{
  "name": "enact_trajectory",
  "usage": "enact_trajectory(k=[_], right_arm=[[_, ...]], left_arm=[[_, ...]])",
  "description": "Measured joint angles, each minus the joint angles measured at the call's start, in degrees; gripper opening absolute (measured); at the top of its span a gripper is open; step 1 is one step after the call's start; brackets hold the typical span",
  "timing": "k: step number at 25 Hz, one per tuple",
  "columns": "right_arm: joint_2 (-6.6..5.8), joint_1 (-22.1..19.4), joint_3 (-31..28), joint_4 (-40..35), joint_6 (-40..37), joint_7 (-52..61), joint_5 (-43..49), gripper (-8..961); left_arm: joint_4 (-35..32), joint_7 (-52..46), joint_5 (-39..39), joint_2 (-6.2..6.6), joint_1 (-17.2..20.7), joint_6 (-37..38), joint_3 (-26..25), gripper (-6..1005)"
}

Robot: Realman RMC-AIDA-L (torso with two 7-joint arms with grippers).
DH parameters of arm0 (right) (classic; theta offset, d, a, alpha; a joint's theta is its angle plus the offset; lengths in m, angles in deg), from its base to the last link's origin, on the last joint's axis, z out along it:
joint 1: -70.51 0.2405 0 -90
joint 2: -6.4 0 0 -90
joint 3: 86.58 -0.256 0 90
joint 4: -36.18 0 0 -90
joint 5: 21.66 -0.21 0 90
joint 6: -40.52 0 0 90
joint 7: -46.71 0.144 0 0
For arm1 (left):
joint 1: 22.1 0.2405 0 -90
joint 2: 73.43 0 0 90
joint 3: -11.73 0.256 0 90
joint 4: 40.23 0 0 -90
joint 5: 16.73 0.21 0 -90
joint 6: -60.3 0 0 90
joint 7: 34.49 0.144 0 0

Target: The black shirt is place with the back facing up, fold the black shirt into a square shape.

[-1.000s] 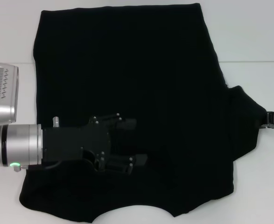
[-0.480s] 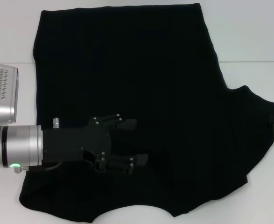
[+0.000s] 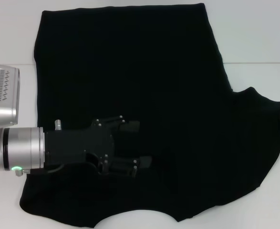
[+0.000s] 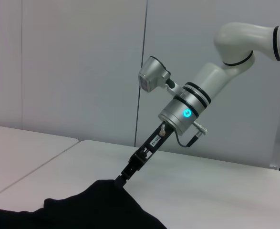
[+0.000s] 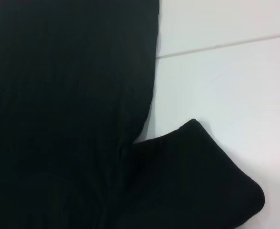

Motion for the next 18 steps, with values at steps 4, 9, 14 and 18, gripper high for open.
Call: enact_trajectory(k=[4,9,14,18], right_arm=[[-0.03,0.4,0.0,0.0,0.0,-0.5,-0.1,8],[0.67,2.5,0.1,-0.1,-1.4,-1.3,-0.1,11],[2.66,7.0,1.3,-0.2,-6.0,-2.9,0.1,13],[4.51,10.9,7.3,0.4,-6.9,-1.8,0.4,15]], left_arm=[[0.1,0.0,0.0,0.01,-0.1,-0.2,0.0,934],[0.1,-0.1,0.0,0.01,-0.3,-0.2,0.0,932],[0.1,-0.1,0.0,0.01,-0.3,-0.2,-0.2,930],[0.3,-0.2,0.0,0.16,-0.3,-0.2,-1.4,929]])
